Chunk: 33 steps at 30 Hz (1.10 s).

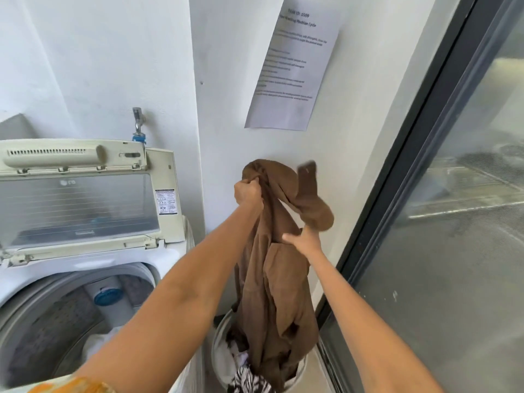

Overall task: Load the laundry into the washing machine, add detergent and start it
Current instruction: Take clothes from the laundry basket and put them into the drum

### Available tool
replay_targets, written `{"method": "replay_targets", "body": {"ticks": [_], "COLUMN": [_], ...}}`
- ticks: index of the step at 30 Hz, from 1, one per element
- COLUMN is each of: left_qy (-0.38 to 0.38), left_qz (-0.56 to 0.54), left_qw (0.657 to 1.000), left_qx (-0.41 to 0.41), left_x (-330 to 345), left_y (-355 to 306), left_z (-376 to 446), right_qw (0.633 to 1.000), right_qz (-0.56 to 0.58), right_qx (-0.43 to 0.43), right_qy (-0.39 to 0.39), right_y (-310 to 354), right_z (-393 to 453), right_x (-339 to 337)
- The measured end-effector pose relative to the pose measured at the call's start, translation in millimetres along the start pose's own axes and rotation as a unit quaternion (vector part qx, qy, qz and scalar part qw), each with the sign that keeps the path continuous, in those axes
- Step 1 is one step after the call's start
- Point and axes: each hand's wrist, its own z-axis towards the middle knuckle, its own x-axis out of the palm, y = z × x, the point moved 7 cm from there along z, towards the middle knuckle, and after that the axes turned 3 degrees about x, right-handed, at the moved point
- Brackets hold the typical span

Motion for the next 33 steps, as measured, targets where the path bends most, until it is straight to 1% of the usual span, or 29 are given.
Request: {"method": "replay_targets", "body": {"ticks": [2, 3, 4, 5, 7, 8, 10, 12, 14, 16, 17, 20, 22, 25, 26, 27, 28, 31, 32, 33], "left_qy": [0.011, 0.015, 0.017, 0.016, 0.012, 0.010, 0.002, -0.012, -0.030, -0.040, -0.032, 0.027, 0.064, 0.087, 0.099, 0.122, 0.151, 0.232, 0.233, 0.218], "left_qz": [-0.002, -0.004, -0.006, -0.009, -0.017, -0.026, -0.049, -0.073, -0.059, -0.005, 0.040, 0.192, 0.249, 0.305, 0.324, 0.358, 0.403, 0.539, 0.575, 0.614], "left_qw": [1.000, 1.000, 1.000, 1.000, 1.000, 1.000, 0.999, 0.997, 0.997, 0.999, 0.999, 0.981, 0.966, 0.948, 0.941, 0.926, 0.903, 0.809, 0.784, 0.758], "left_qx": [0.012, 0.012, 0.009, 0.009, 0.008, 0.004, -0.013, -0.028, -0.029, -0.020, -0.010, 0.008, 0.005, -0.005, -0.009, -0.007, -0.006, -0.015, -0.007, 0.016], "left_x": [5, 7, 7, 7, 3, 0, -10, -20, -35, -49, -55, -59, -58, -58, -58, -57, -55, -51, -51, -48], "left_y": [-10, -13, -14, -14, -15, -16, -13, -8, -6, -1, 2, 16, 26, 32, 31, 26, 20, -4, -16, -30], "left_z": [-2, -2, -2, 1, 8, 10, 14, 18, 24, 33, 37, 41, 36, 27, 24, 20, 16, 4, 3, 6], "right_qw": [0.990, 0.984, 0.983, 0.983, 0.981, 0.981, 0.985, 0.988, 0.987, 0.987, 0.987, 0.982, 0.978, 0.969, 0.965, 0.962, 0.959, 0.954, 0.952, 0.951], "right_qz": [-0.109, -0.131, -0.113, -0.061, 0.046, 0.063, 0.039, 0.003, 0.002, 0.020, 0.027, 0.037, 0.033, 0.041, 0.051, 0.062, 0.070, 0.082, 0.085, 0.084], "right_qx": [0.071, 0.104, 0.138, 0.169, 0.189, 0.186, 0.168, 0.141, 0.116, 0.091, 0.073, 0.007, -0.034, -0.089, -0.099, -0.106, -0.113, -0.125, -0.125, -0.125], "right_qy": [0.057, 0.060, 0.047, 0.030, 0.008, 0.008, -0.009, -0.068, -0.109, -0.132, -0.144, -0.187, -0.202, -0.227, -0.237, -0.245, -0.250, -0.261, -0.266, -0.271], "right_y": [-33, -46, -57, -64, -73, -74, -73, -69, -64, -58, -54, -28, -5, 28, 36, 43, 50, 67, 73, 79], "right_z": [-5, -6, -7, -7, 0, 4, 11, 17, 18, 21, 24, 25, 26, 22, 20, 18, 16, 10, 7, 4], "right_x": [22, 26, 28, 30, 35, 39, 41, 34, 25, 14, 7, -15, -23, -34, -39, -45, -51, -70, -76, -83]}}
